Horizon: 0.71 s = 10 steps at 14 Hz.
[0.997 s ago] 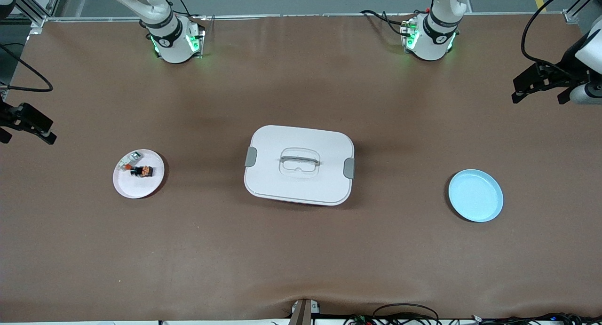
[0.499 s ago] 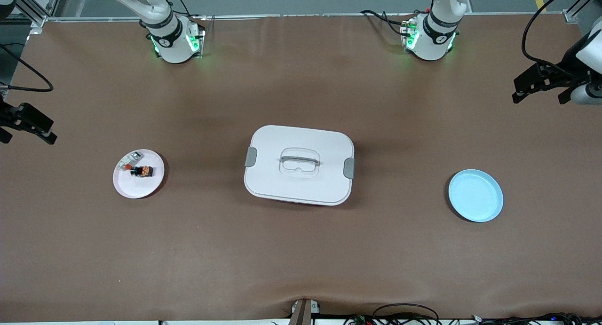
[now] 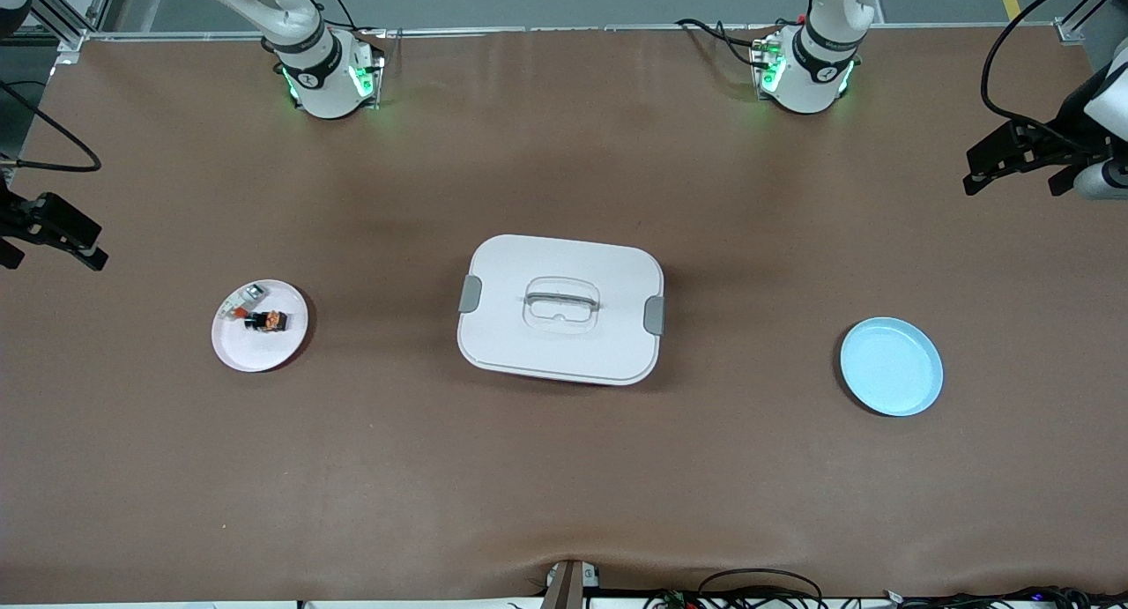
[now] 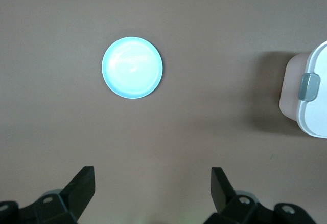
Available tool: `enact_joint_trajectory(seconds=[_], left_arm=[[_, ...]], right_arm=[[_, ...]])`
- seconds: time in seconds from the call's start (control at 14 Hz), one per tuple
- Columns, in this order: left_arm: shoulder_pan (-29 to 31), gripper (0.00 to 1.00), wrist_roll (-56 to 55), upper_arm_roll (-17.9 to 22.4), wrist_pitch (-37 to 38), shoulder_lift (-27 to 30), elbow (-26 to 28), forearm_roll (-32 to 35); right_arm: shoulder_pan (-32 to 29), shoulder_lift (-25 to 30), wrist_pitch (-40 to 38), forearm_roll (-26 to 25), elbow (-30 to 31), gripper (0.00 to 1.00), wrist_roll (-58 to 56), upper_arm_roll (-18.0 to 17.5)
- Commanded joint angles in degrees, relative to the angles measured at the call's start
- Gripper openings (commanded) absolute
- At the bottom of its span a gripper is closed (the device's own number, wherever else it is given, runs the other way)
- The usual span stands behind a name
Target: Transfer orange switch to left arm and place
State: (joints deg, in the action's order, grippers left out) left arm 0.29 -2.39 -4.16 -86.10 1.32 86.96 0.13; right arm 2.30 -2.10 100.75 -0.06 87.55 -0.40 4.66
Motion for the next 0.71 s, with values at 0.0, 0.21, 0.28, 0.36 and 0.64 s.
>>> enact_joint_trajectory(seconds=[0.0, 0.21, 0.28, 0.36, 0.64], left_arm=[[0.1, 1.00, 0.4, -0.1, 0.5, -0.4, -0.6, -0.5], [-0.3, 1.00, 0.0, -0.1, -0.8, -1.1, -0.7, -0.6], [-0.4, 1.00, 0.0, -0.2, -1.2, -1.6, -0.7, -0.6], [-0.5, 1.00, 0.0, -0.2, -1.2, -1.7, -0.7, -0.6], [-0.5, 1.00, 0.4, -0.2, -1.3, -2.1, -0.7, -0.6]], right_arm=[[0.2, -0.5, -0.9, 0.0, -1.1, 1.00, -0.3, -0.2], [0.3, -0.5, -2.0, -0.1, -0.9, 1.00, -0.1, -0.2], [0.2, -0.6, -2.0, -0.1, -0.4, 1.00, -0.2, -0.2], [0.1, -1.2, -3.5, -0.1, 0.3, 1.00, -0.2, -0.2], [-0.6, -6.6, -6.1, -0.2, 0.9, 1.00, -1.2, 0.0]])
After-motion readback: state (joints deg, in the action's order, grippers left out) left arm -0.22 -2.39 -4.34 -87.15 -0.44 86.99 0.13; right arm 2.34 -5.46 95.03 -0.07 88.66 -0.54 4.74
